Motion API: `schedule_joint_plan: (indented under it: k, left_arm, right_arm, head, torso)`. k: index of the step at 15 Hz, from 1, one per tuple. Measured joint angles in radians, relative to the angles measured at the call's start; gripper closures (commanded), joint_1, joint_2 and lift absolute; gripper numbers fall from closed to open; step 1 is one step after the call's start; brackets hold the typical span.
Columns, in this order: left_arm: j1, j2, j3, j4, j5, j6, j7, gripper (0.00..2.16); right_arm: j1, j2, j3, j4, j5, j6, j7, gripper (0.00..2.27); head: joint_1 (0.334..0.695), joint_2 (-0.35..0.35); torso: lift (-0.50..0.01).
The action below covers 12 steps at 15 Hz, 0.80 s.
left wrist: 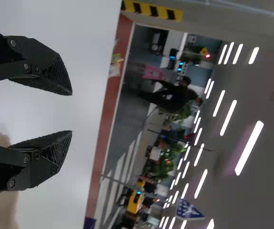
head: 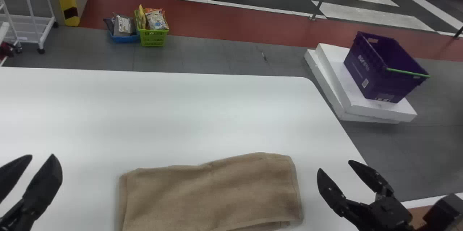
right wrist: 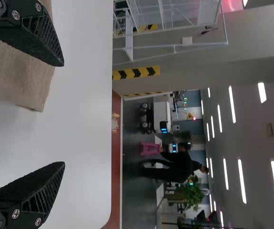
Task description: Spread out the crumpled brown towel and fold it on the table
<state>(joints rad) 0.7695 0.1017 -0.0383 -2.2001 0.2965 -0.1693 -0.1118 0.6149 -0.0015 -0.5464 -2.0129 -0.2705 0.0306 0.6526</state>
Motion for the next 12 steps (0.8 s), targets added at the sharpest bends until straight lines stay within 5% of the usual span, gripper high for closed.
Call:
schedule_joint_plan:
  k: [2,4,8,12]
  left_arm:
    - [0.008,0.035,-0.095,0.098,-0.109,-0.319,0.165,0.68]
    - [0.017,0.067,-0.150,0.153,-0.164,-0.431,0.214,0.68]
    - [0.076,0.130,-0.246,0.120,-0.208,-0.439,0.372,0.68]
    - [0.079,0.170,-0.300,0.082,-0.272,-0.253,0.398,0.68]
  right_arm:
    - [0.000,0.000,0.031,0.006,0.026,-0.015,-0.056,0.07]
    - [0.000,0.000,0.050,0.006,0.050,-0.026,-0.076,0.07]
    - [-0.007,0.000,0.069,0.013,0.084,-0.027,-0.109,0.07]
    - [-0.009,0.000,0.050,0.012,0.095,-0.004,-0.103,0.07]
  head:
    - [0.695,-0.282]
    - [0.695,-0.309]
    - [0.695,-0.335]
    - [0.695,-0.350]
  torso:
    - [-0.127]
    - [-0.127]
    - [-0.127]
    - [-0.127]
